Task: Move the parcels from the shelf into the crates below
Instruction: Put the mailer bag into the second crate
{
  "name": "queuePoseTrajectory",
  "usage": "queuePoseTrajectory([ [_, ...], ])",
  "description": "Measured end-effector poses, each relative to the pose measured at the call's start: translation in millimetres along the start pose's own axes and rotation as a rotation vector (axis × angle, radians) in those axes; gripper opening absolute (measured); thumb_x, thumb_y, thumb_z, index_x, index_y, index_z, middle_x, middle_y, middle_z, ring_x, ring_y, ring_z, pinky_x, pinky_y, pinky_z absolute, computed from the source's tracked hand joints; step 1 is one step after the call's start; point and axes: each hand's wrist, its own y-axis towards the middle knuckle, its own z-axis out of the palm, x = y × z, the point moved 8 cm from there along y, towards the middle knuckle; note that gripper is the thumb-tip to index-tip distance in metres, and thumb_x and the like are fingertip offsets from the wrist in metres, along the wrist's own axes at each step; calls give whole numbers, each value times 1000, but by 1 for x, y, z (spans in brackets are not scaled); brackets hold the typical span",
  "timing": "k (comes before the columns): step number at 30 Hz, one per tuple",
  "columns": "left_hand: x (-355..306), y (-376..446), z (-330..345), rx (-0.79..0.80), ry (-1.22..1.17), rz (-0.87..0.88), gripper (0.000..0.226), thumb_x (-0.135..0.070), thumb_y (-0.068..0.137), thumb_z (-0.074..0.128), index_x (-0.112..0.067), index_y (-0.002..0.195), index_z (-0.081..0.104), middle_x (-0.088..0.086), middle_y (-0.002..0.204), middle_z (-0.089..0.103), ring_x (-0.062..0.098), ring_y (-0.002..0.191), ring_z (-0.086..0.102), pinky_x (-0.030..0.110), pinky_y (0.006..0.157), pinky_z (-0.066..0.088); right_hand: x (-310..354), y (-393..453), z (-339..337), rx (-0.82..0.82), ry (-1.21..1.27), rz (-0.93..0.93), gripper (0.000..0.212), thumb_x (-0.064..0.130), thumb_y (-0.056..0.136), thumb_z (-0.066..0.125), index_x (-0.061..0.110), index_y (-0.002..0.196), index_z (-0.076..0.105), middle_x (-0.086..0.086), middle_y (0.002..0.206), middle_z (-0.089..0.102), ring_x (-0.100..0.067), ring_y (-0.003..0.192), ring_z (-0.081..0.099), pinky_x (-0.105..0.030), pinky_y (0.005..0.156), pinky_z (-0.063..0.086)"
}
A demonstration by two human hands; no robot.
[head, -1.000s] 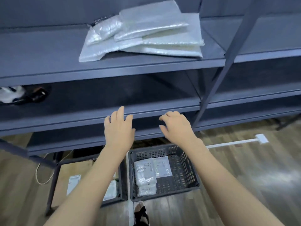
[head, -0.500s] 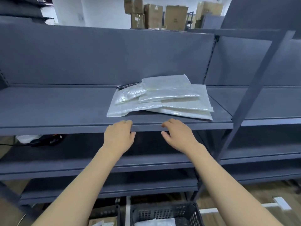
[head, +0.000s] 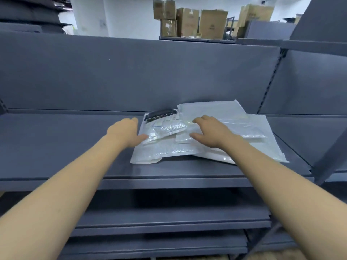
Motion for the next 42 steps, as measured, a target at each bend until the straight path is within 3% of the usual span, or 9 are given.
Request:
queuePoseTrajectory([
  [5,-8,30,41,119,-135,1,84,-66,79,55,-12,138,31,10,131,50,30,117,49,38,89,45,11,46,17,95,-1,-21,72,54,89,53,15,145,29,-11,141,42,-30,128,40,-42,101,40],
  [10,-18,36,63,201,-170,8,87,-60,85,53,-17,149,13,11,143,42,32,127,43,38,100,40,15,54,41,150,-27,-1,62,52,89,52,14,135,36,-13,127,50,-32,117,47,-39,89,40],
  [14,-26,31,63,201,-371,-39,66,-50,88,54,-15,140,32,10,137,46,31,120,47,35,93,42,16,46,43,81,26,-10,55,44,91,51,10,133,38,-15,123,54,-33,115,48,-37,85,40],
  [21,-41,-21,41,-79,-631,-115,37,-27,95,50,-14,129,54,5,135,53,24,125,46,27,96,36,14,-14,19,-112,401,0,65,34,94,54,9,147,27,-8,148,38,-25,135,35,-32,107,29],
  [27,-67,-130,28,-415,-863,-112,26,-6,87,60,-18,109,61,-4,115,59,15,105,55,18,90,38,-1,-128,7,-293,670,7,51,27,94,55,21,142,37,14,136,43,-2,125,38,-18,103,27],
  [32,-113,-216,36,-414,-1046,-30,67,-5,83,65,-42,126,31,-16,116,55,2,102,56,12,84,46,-33,-217,12,-313,1017,105,41,26,88,65,36,122,45,31,118,53,18,110,47,3,84,34],
  [36,-142,-251,48,-305,-932,100,102,-7,83,66,-62,137,-2,-9,136,48,9,116,53,31,100,44,-61,-262,17,-340,1061,173,58,24,83,69,36,130,37,21,111,58,12,102,52,2,81,36],
  [40,-149,-261,42,-311,-796,199,93,-3,84,63,-59,133,8,-31,120,40,-16,108,45,8,92,36,-70,-281,25,-188,1017,139,67,25,81,72,41,136,36,18,99,62,4,94,57,-4,78,42],
  [42,-150,-261,36,-326,-715,220,90,1,84,62,-53,136,13,-26,114,41,-25,99,40,-3,84,30,-73,-285,25,-168,1023,128,64,25,81,72,42,133,39,18,97,63,3,93,58,-7,77,44],
])
